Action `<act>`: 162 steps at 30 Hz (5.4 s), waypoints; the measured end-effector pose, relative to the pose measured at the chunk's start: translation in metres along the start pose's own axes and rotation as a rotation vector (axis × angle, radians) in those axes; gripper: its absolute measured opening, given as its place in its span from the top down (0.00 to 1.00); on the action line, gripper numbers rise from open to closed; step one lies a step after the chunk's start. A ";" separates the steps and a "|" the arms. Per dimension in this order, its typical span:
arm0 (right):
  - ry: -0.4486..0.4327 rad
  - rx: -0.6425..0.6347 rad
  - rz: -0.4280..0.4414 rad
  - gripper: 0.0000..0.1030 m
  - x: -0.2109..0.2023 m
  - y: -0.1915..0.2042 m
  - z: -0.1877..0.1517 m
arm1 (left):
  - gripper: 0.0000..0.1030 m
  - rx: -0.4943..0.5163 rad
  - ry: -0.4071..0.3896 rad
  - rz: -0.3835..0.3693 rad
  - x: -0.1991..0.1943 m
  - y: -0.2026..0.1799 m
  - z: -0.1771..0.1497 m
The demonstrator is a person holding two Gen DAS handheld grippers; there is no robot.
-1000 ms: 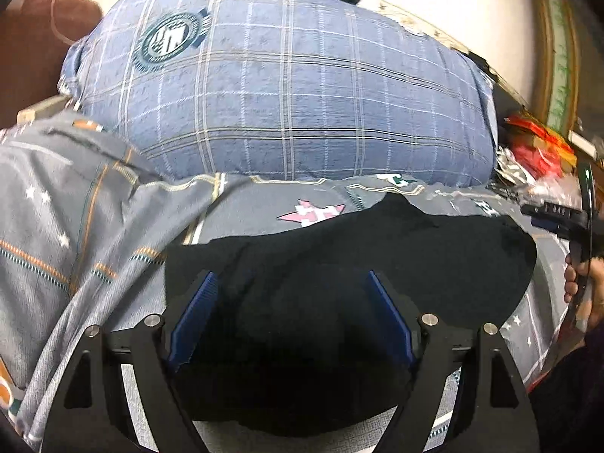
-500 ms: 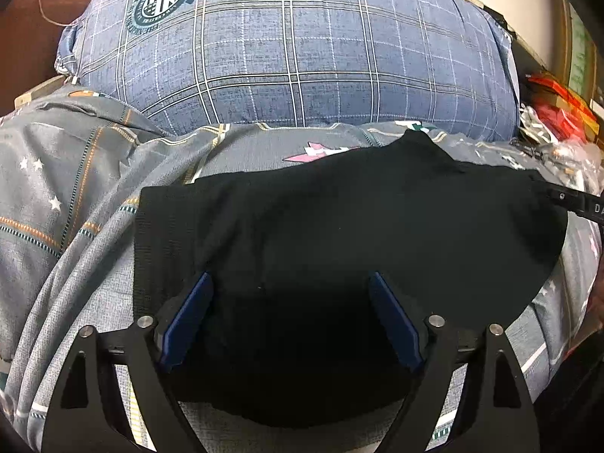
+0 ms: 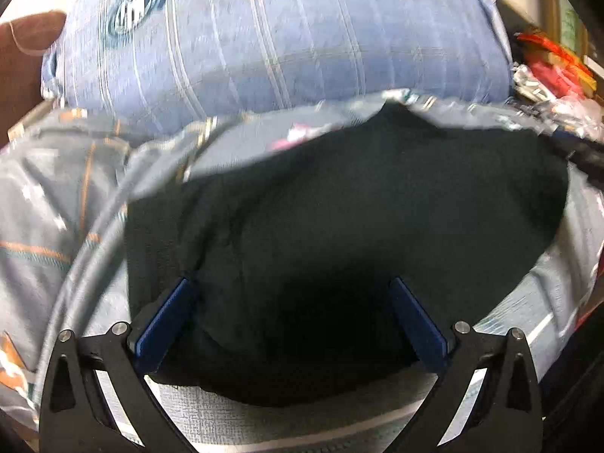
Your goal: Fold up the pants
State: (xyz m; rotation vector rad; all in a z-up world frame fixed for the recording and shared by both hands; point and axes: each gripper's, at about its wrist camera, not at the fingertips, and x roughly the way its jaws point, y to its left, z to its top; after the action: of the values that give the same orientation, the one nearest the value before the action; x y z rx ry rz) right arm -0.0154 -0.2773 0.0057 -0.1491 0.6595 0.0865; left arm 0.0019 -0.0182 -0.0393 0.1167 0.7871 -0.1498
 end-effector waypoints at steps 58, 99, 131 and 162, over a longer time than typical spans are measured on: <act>0.103 1.002 0.410 0.40 0.031 -0.227 -0.075 | 0.00 0.460 0.006 -0.194 0.038 -0.209 0.165; 0.018 1.132 0.488 0.86 0.064 -0.267 -0.080 | 0.90 0.549 0.250 -0.683 0.119 -0.299 0.188; 0.209 0.175 0.803 0.79 0.042 0.060 -0.007 | 0.90 -0.281 0.058 -0.550 0.049 0.054 0.069; 0.176 0.086 0.298 0.49 0.113 0.060 0.027 | 0.36 -0.220 -0.089 -0.152 0.005 0.068 0.040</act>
State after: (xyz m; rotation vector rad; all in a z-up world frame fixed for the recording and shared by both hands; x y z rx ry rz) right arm 0.0820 -0.2103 -0.0490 0.0266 0.8563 0.3343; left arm 0.0451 0.0415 -0.0119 -0.1570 0.7184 -0.2095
